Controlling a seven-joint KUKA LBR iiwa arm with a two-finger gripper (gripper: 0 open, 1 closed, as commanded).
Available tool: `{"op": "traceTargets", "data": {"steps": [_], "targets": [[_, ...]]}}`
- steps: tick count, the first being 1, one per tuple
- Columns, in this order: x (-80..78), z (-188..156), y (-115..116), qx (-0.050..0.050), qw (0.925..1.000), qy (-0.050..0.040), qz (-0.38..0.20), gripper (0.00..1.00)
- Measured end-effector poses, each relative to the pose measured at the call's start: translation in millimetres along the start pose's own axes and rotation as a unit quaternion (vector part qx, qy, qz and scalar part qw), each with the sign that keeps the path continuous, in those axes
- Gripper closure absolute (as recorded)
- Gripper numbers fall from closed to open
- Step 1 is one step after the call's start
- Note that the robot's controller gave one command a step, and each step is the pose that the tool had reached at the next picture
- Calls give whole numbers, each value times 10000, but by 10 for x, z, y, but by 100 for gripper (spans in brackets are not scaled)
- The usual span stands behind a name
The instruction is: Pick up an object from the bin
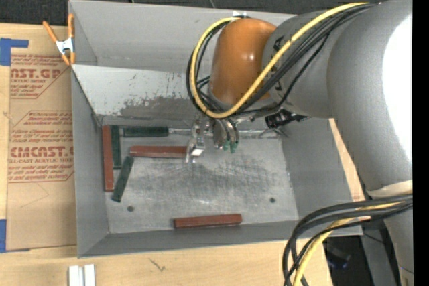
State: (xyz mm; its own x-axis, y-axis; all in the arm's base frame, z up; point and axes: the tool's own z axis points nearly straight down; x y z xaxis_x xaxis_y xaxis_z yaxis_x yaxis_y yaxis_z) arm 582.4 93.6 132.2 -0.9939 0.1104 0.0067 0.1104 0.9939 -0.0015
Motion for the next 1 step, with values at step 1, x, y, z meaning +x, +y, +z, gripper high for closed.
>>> {"op": "traceTargets", "data": {"steps": [1], "targets": [[-19,-279,7,-14,10000,-45,-2,100]]}}
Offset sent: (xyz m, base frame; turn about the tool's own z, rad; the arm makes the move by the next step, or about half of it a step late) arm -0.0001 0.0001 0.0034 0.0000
